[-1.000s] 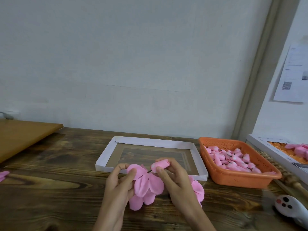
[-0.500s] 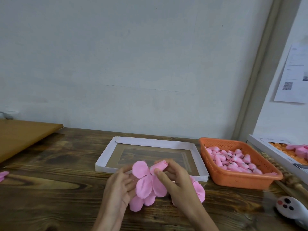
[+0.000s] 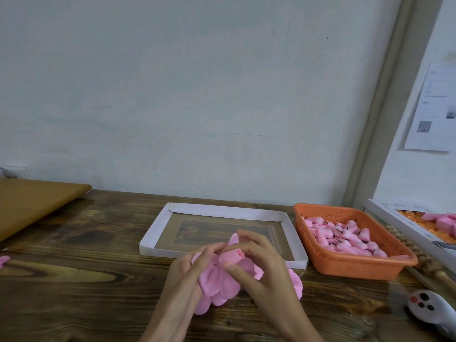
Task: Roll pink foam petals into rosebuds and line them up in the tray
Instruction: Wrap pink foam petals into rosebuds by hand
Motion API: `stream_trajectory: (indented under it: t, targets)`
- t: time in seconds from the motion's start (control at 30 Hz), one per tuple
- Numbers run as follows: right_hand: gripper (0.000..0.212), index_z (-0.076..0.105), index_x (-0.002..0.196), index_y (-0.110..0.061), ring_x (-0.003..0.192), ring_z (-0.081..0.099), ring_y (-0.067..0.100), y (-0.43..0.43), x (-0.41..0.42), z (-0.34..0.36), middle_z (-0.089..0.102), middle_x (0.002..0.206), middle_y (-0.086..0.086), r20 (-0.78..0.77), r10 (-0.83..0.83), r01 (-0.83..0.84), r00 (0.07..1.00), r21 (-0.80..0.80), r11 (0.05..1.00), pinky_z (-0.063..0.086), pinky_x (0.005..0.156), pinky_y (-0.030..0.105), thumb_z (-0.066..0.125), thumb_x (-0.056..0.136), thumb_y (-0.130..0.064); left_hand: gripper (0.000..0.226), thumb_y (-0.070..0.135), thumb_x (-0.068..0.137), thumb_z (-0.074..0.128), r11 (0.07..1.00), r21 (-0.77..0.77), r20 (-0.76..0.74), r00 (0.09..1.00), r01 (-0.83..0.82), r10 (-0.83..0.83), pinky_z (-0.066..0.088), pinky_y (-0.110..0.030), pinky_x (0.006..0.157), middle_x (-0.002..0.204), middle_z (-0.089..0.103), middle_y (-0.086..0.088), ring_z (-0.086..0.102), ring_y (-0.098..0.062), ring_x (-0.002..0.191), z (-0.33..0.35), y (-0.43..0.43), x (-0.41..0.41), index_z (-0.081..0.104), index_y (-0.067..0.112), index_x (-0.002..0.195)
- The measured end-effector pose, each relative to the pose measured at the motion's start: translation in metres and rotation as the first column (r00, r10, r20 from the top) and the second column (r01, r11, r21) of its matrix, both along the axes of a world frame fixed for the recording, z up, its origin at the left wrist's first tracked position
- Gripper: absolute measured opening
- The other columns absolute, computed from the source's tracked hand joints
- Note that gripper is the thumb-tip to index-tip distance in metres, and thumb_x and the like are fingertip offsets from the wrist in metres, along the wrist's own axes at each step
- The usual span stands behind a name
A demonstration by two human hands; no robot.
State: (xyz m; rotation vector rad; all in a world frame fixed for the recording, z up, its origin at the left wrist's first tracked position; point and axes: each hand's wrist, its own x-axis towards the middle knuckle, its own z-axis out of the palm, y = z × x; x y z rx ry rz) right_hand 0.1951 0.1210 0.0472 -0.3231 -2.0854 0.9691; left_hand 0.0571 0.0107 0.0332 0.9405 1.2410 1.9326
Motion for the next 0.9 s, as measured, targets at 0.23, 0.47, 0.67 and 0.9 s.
stream_trajectory:
  t: [0.23,0.47,0.67,0.9]
  targets:
    - [0.016,0.077,0.104,-0.036,0.129,0.058,0.009,-0.006,0.003,0.008,0.066,0.126,-0.019,-0.034,0.015,-0.015,0.999,-0.009,1.000,0.053,0.098,0.036,0.080,0.090,-0.029,0.051,0.028,0.069,0.089,0.997,0.045,-0.017,0.998,-0.056,0.056,0.060,-0.037,0.088,0.119,0.075,-0.013,0.071,-0.030,0.114,-0.003,0.004,0.003,0.077,0.016,0.117]
    - [0.016,0.071,0.100,-0.021,0.096,0.074,0.020,-0.013,0.004,0.013,0.078,0.098,-0.004,-0.058,0.045,-0.055,0.997,-0.187,0.981,0.060,0.079,0.032,0.082,0.089,-0.018,0.075,0.026,0.053,0.101,0.993,0.106,0.202,0.977,0.047,-0.067,0.062,-0.037,0.080,0.123,0.070,-0.026,0.069,-0.042,0.115,-0.008,0.004,0.006,0.075,0.005,0.119]
    - [0.042,0.060,0.114,-0.024,0.095,0.077,0.015,-0.015,0.005,0.018,0.081,0.099,-0.005,-0.102,0.020,-0.048,0.995,-0.284,0.957,0.061,0.077,0.026,0.087,0.083,-0.017,0.073,0.039,0.048,0.103,0.994,0.105,0.126,0.992,-0.034,0.021,0.061,-0.033,0.077,0.116,0.074,-0.022,0.072,-0.035,0.110,-0.012,0.004,0.007,0.080,0.007,0.109]
    - [0.024,0.076,0.104,-0.025,0.096,0.076,0.014,-0.013,0.008,0.020,0.080,0.097,-0.008,-0.070,0.007,-0.022,0.998,-0.215,0.976,0.061,0.078,0.028,0.086,0.083,-0.021,0.050,0.041,0.066,0.091,0.988,0.100,-0.166,0.977,-0.121,0.136,0.061,-0.033,0.074,0.107,0.079,-0.011,0.075,-0.031,0.102,-0.003,-0.004,0.015,0.081,0.022,0.111]
